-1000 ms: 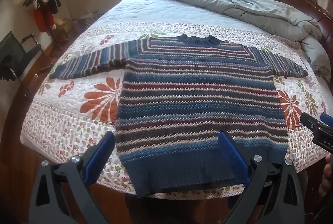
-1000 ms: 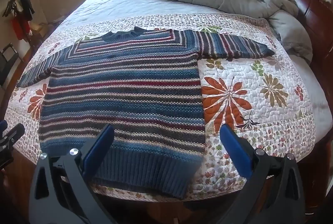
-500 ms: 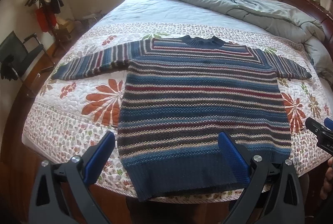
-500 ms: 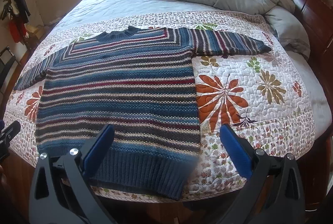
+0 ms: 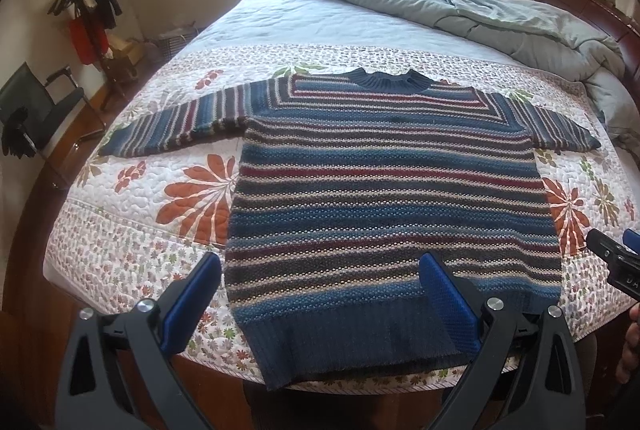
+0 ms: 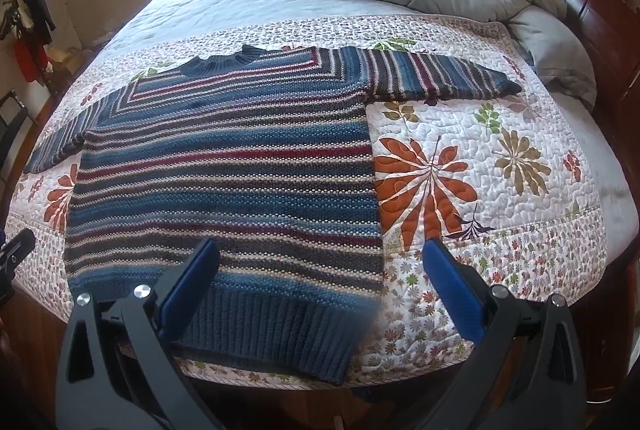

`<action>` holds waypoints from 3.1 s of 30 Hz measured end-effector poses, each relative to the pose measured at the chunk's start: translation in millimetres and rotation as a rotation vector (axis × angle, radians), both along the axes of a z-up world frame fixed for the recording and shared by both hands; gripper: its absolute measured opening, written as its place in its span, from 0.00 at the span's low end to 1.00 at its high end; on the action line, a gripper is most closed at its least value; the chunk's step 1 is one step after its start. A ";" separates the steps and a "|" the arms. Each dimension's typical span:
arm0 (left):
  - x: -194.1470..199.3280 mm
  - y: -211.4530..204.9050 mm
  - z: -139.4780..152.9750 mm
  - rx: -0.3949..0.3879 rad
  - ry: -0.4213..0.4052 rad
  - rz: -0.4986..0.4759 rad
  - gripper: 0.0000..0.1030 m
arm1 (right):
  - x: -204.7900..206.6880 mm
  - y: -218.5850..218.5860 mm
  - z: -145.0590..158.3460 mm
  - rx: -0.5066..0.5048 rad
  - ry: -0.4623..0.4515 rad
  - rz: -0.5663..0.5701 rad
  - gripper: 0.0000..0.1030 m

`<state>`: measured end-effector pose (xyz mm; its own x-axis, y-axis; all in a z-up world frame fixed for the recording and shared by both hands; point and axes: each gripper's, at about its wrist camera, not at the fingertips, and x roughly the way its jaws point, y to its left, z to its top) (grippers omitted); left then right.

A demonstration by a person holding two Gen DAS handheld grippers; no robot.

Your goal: Fold small clothes

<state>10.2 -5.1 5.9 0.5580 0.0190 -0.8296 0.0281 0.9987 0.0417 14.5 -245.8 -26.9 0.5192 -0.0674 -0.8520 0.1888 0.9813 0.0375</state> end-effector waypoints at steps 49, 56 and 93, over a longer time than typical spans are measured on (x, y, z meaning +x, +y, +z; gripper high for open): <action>5.9 1.3 -1.2 0.002 0.003 0.003 0.97 | 0.5 -4.1 -2.5 -0.006 0.008 0.002 0.98; 5.3 0.3 -1.2 0.003 0.002 0.003 0.97 | 0.9 -3.7 -3.1 -0.005 0.010 0.002 0.98; 319.0 -335.2 -112.2 0.020 0.120 -0.187 0.97 | 270.6 -428.5 -151.7 0.103 0.326 -0.402 0.98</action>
